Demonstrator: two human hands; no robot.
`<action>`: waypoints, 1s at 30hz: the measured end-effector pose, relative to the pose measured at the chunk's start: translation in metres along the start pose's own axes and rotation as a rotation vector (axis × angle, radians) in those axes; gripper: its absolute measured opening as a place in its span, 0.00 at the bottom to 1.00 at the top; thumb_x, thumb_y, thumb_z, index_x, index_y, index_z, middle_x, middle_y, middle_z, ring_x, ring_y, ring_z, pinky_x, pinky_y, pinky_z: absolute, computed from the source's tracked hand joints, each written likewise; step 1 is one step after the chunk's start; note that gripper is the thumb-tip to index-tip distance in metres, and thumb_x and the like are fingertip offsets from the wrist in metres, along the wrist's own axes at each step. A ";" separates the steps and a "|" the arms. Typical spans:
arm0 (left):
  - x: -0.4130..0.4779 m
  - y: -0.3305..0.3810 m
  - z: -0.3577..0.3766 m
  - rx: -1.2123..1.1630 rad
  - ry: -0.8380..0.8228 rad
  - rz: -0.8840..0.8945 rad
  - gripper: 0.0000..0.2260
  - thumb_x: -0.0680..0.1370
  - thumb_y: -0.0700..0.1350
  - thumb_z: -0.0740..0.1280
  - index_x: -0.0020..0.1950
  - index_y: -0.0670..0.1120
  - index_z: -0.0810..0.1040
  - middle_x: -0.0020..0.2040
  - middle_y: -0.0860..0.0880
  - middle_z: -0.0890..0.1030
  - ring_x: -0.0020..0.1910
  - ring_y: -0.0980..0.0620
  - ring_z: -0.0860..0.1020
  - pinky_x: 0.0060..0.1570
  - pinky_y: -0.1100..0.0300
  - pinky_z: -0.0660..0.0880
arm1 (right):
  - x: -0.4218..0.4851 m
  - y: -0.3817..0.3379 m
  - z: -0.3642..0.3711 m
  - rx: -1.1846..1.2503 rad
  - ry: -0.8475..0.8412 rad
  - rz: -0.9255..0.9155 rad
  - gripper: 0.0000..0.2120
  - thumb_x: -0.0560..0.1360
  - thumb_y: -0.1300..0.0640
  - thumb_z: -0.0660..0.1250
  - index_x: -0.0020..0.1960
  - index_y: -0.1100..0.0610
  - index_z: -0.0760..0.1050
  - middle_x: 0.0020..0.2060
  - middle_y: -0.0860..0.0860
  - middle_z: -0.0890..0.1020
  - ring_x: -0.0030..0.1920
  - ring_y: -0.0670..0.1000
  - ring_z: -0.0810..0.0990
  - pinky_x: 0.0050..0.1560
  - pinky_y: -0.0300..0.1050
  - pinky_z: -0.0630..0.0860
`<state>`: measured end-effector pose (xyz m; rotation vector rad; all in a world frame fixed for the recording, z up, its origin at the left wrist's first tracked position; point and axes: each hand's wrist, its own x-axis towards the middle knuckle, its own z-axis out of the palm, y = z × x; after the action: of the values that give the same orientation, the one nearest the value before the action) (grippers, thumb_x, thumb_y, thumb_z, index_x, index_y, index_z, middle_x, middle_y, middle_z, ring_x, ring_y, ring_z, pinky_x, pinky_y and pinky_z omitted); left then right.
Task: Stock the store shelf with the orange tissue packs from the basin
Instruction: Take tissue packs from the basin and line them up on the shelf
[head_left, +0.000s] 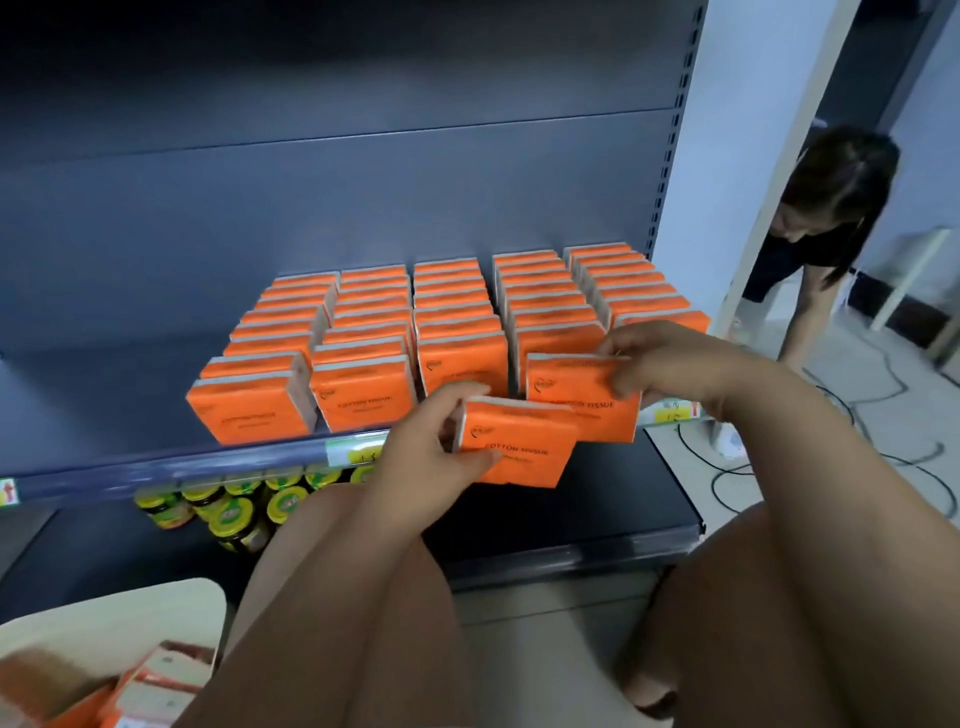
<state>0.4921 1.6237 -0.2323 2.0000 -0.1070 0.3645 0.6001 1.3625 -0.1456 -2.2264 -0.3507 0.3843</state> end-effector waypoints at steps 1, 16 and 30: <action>-0.002 0.001 0.004 0.032 -0.010 0.018 0.25 0.72 0.38 0.79 0.60 0.61 0.78 0.51 0.58 0.83 0.53 0.59 0.81 0.52 0.63 0.77 | -0.001 0.002 -0.004 -0.026 0.042 0.024 0.14 0.70 0.68 0.69 0.49 0.51 0.84 0.49 0.53 0.83 0.50 0.55 0.83 0.51 0.52 0.84; 0.044 0.006 0.001 0.124 0.184 0.080 0.22 0.74 0.43 0.74 0.62 0.62 0.73 0.55 0.53 0.82 0.51 0.50 0.81 0.55 0.47 0.80 | 0.007 0.020 -0.024 0.040 0.404 0.021 0.11 0.67 0.67 0.68 0.45 0.54 0.83 0.40 0.51 0.81 0.45 0.54 0.79 0.49 0.51 0.79; 0.075 -0.019 -0.001 0.849 0.205 0.334 0.19 0.70 0.32 0.71 0.61 0.39 0.81 0.57 0.42 0.77 0.56 0.38 0.74 0.57 0.46 0.74 | 0.034 0.007 -0.004 -0.092 0.347 -0.079 0.15 0.70 0.66 0.69 0.49 0.49 0.83 0.42 0.47 0.81 0.43 0.47 0.77 0.39 0.41 0.72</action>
<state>0.5678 1.6391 -0.2259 2.7649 -0.1768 0.9466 0.6330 1.3683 -0.1539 -2.3075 -0.2721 -0.0643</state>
